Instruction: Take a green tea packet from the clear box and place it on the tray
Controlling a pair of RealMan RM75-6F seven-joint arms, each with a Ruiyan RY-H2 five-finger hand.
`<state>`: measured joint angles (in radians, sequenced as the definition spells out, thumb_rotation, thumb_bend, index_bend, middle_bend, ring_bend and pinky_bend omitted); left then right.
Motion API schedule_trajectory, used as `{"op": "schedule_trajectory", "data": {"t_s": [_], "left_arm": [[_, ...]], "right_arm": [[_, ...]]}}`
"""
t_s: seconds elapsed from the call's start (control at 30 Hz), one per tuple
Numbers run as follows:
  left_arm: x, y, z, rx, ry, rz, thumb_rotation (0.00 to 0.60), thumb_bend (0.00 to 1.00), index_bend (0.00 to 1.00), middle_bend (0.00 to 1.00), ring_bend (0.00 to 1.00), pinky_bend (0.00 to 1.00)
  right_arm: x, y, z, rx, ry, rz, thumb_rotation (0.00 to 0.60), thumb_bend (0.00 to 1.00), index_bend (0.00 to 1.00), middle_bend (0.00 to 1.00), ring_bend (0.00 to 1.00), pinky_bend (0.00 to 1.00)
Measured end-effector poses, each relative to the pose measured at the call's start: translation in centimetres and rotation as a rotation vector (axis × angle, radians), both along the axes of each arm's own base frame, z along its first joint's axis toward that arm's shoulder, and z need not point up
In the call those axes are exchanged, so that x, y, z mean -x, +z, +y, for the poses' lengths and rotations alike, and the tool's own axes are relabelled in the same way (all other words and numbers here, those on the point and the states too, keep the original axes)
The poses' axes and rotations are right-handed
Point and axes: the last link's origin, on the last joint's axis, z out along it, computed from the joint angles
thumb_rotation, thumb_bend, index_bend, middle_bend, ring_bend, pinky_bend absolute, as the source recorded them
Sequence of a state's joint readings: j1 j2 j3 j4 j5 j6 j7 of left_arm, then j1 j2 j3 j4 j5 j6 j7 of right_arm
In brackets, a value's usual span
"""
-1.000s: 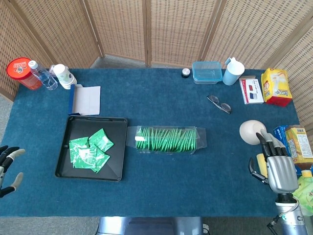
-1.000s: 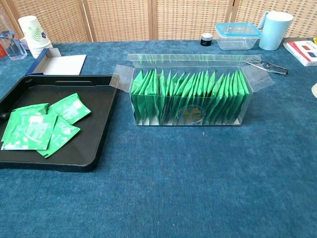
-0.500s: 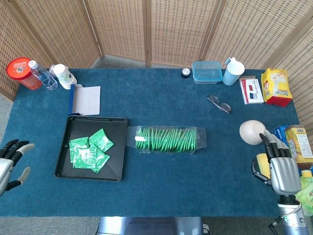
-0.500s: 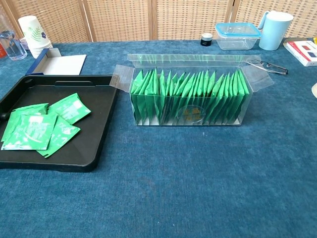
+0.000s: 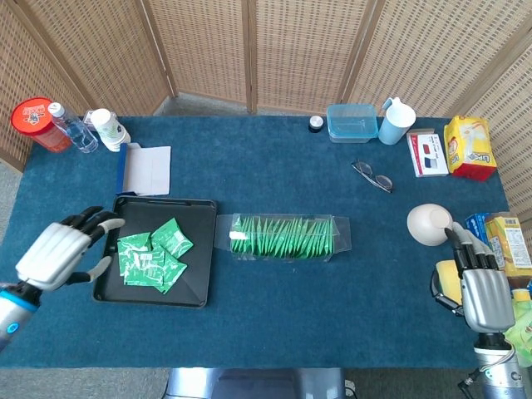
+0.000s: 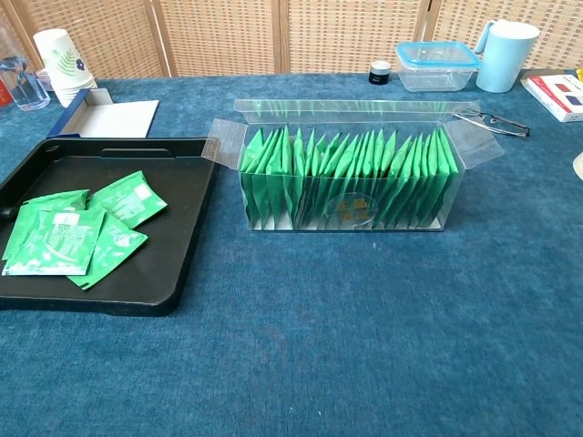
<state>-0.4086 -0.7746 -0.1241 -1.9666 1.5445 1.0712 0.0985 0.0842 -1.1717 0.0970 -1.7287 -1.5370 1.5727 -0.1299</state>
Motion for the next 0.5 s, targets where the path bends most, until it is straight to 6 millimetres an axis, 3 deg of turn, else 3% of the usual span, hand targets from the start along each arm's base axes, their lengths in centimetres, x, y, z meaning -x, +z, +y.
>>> {"op": "schedule_trajectory", "data": {"t_s": [0.33, 0.5], "left_arm": [[-5.1, -3.6, 4.8, 0.128, -0.079, 0.009, 0.465, 0.38, 0.18, 0.17, 0.10, 0.30], [-8.0, -5.5, 6.6, 0.171, -0.138, 0.036, 0.397, 0.31, 0.17, 0.16, 0.09, 0.30]], "right_arm": [[0.1, 0.3, 0.5, 0.022, 0.002, -0.008, 0.259, 0.58, 0.00, 0.09, 0.09, 0.17], [-0.1, 0.8, 0.8, 0.039, 0.011, -0.012, 0.259, 0.58, 0.00, 0.09, 0.09, 0.17]]}}
